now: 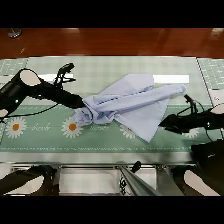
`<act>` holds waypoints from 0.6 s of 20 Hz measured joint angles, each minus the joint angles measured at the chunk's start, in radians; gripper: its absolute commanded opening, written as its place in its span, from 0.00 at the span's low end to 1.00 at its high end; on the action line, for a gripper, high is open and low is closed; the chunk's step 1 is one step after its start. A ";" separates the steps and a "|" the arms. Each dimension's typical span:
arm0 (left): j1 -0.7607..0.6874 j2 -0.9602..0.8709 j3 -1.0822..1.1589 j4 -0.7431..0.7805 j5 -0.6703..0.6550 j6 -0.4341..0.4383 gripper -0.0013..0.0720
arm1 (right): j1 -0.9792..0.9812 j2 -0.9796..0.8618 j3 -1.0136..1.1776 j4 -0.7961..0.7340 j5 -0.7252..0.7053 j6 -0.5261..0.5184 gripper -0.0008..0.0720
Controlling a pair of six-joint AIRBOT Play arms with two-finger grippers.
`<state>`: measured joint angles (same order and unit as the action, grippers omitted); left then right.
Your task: Fold the shirts.
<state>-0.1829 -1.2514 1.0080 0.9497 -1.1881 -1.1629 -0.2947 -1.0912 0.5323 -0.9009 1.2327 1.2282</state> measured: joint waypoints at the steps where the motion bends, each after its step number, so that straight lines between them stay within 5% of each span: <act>1: 0.000 0.000 0.000 0.000 -0.003 0.000 0.03 | 0.029 0.020 -0.035 0.009 -0.014 0.009 0.69; 12: 0.000 -0.001 0.000 0.001 -0.001 0.016 0.03 | 0.330 0.073 -0.136 0.009 -0.187 0.188 0.63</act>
<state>-0.1829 -1.2526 1.0080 0.9504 -1.1892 -1.1473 0.0349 -1.0180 0.3965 -0.8917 1.0462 1.4158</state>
